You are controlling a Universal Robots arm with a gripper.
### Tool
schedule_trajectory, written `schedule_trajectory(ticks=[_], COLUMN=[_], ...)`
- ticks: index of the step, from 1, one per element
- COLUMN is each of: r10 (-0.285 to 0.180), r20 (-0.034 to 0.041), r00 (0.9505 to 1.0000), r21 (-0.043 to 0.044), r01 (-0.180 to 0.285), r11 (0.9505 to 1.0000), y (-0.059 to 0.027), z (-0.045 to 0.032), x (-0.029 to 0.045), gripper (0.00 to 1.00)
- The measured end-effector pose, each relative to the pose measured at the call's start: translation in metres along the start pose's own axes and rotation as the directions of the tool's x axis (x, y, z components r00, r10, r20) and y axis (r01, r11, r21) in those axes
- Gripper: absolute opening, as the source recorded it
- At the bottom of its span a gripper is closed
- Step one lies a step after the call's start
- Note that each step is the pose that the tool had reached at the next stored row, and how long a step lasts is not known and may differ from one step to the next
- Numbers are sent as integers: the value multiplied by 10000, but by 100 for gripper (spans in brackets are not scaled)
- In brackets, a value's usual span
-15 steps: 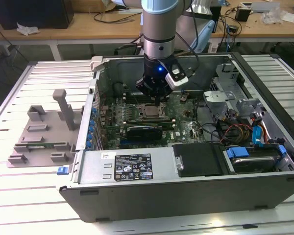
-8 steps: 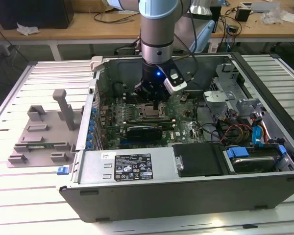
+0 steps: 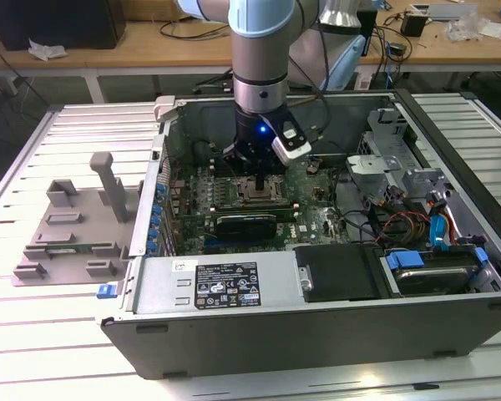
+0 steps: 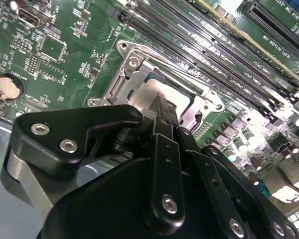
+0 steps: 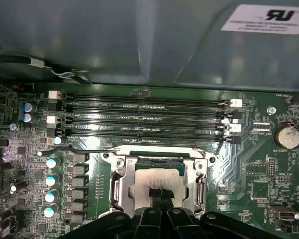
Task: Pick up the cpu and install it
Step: 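Close the cpu cover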
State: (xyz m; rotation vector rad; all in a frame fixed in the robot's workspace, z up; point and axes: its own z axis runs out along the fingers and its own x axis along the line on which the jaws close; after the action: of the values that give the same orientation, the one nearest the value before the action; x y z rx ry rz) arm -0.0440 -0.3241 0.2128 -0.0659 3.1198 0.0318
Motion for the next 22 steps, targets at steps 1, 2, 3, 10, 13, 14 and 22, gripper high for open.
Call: schedule_trajectory(ticks=[1,2,3,10,13,14,22], r10=[-23,-47,-65,-88,-91,-89,-89], r20=[-1,-1,-1,-1,-2,-1,2], r00=[10000,10000,10000,10000,10000,10000,10000], r21=[-1,-1,-2,-19,-22,-24,-27], r01=[23,47,65,88,91,89,89], r11=[10000,10000,10000,10000,10000,10000,10000], y=[0,1,1,0,0,-1,-1], z=[5,12,18,59,65,68,63], x=[10,19,23,26,18,7,-24], gripper=[11,11,11,11,11,11,11])
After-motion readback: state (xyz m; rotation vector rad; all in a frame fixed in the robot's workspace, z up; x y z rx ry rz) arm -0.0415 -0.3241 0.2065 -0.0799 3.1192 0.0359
